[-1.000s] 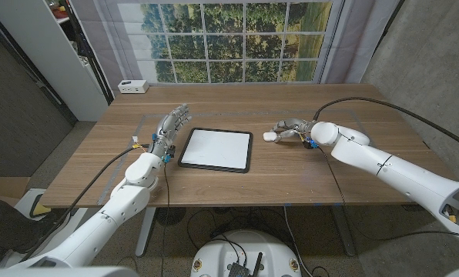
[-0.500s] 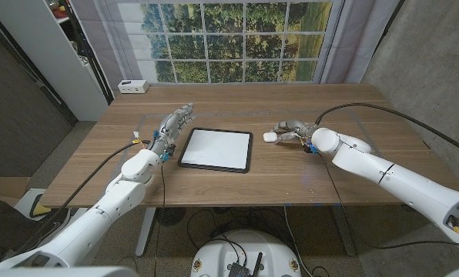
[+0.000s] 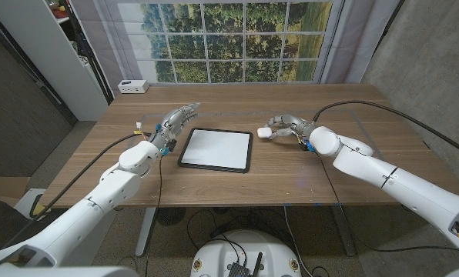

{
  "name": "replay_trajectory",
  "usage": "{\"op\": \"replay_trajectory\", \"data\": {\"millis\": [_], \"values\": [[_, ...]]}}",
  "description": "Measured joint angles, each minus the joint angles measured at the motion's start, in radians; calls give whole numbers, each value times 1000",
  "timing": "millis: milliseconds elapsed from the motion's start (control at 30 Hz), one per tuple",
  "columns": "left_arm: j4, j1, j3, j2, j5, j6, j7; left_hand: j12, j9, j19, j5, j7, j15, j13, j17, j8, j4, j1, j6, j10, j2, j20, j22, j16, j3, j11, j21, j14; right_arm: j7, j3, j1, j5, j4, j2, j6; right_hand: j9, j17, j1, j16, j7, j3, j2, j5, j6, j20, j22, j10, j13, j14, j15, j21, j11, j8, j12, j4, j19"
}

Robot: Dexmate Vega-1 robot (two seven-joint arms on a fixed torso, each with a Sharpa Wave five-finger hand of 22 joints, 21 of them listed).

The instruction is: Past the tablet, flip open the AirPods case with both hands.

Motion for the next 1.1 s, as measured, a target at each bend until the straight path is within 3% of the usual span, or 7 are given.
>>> {"op": "replay_trajectory", "data": {"millis": [433,700,800,967,1033,1100], "values": [[-93,-23,14,54,10,111,16,-4,0,-47,0,16,18,-5,0,4,-1,44,37,-62,-9,12,0,-1,-15,14,-38,-61,-47,18,-19,-60,-59,5,37,0,0,4,0,23,-11,-4,0,8,11,0,16,5,10,0,-5,16,0,0,-3,11],[-146,-53,30,91,12,246,20,-4,5,-78,0,38,32,-9,0,14,-1,91,58,-104,-2,25,0,-7,-15,36,-59,-100,-53,17,-10,-93,-79,35,69,1,0,5,-5,23,-13,-4,0,8,14,0,16,9,10,0,-9,16,-7,0,0,7],[-160,-66,36,102,12,284,16,-4,8,-82,0,47,32,-9,0,18,-1,100,68,-113,-5,29,0,-7,-15,35,-67,-100,-52,10,-4,-105,-79,45,82,37,0,11,-5,28,-18,-3,0,2,14,0,16,9,10,0,-9,16,-9,0,-1,7],[-173,-89,49,116,8,328,-1,-4,10,-88,0,66,38,-14,0,30,-6,119,102,-120,-24,27,0,-7,-21,42,-74,-105,-51,1,9,-128,-75,65,108,38,0,13,-5,27,-21,-3,0,-1,14,0,16,9,10,0,-9,16,-9,0,-2,7],[-176,-98,55,119,6,343,-11,-4,10,-89,0,62,38,-14,0,37,-4,130,116,-120,-37,25,0,-7,-38,42,-75,-105,-50,-3,15,-137,-69,74,118,38,0,13,-5,27,-21,-3,0,-1,14,0,16,9,10,0,-11,16,-9,0,-2,7],[-177,-106,60,122,5,350,-19,1,10,-89,5,60,38,-18,0,37,-3,125,122,-120,-73,25,0,-2,-57,42,-75,-105,-49,-8,22,-145,-62,83,130,38,0,15,-5,27,-21,-4,0,-1,14,0,16,9,10,0,-13,16,-9,0,-2,7]]}}
